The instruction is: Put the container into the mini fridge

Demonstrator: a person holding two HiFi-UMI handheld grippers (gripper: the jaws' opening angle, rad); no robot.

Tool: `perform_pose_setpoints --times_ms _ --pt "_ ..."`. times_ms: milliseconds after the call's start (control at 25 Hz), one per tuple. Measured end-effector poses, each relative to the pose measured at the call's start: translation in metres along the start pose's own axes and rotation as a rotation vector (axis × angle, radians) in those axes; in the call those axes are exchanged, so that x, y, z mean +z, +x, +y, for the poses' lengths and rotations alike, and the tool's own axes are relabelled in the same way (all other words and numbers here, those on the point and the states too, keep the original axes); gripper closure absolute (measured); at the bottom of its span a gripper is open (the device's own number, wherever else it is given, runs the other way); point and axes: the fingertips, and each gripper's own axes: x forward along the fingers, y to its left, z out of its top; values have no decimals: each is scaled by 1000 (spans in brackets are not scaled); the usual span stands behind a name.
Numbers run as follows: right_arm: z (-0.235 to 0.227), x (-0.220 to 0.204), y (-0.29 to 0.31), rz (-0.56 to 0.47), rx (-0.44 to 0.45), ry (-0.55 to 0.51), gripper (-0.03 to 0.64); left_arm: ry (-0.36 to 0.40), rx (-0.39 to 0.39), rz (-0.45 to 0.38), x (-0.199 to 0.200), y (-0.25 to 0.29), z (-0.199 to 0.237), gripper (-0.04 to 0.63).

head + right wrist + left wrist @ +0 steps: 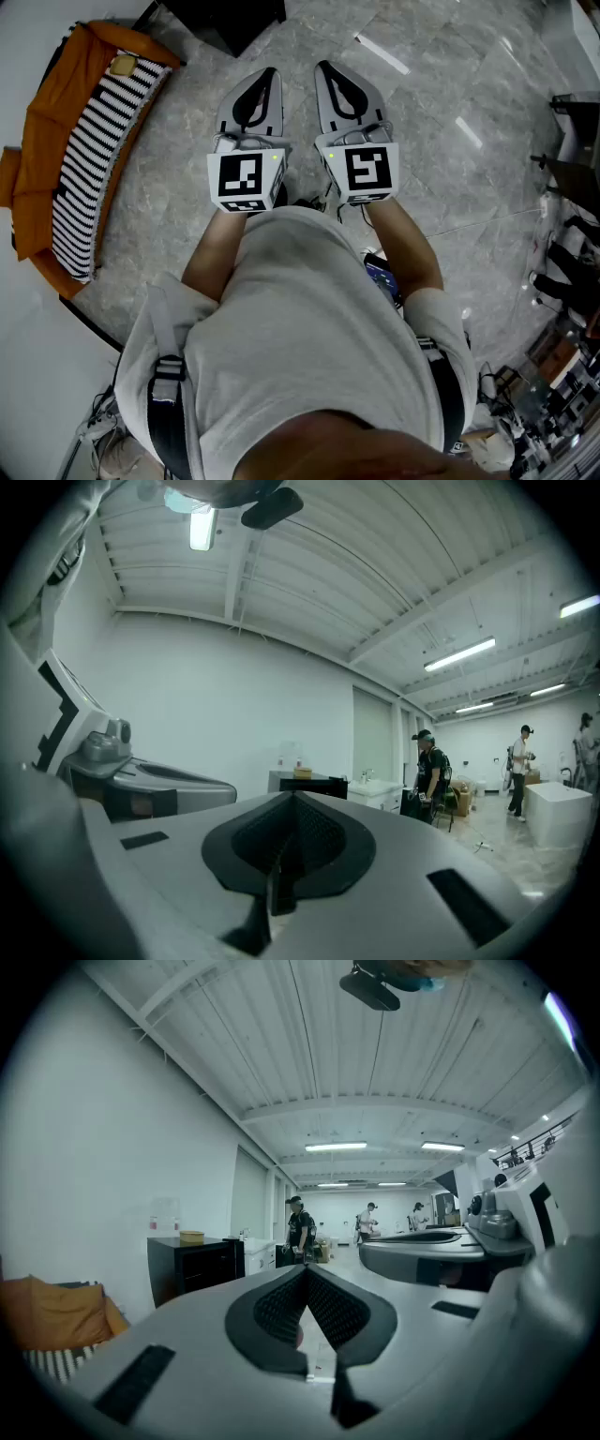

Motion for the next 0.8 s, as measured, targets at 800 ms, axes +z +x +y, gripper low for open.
perform_pose_setpoints --times_ms 800 --pt "58 -16 168 96 27 2 577 58 -121 -78 2 38 174 583"
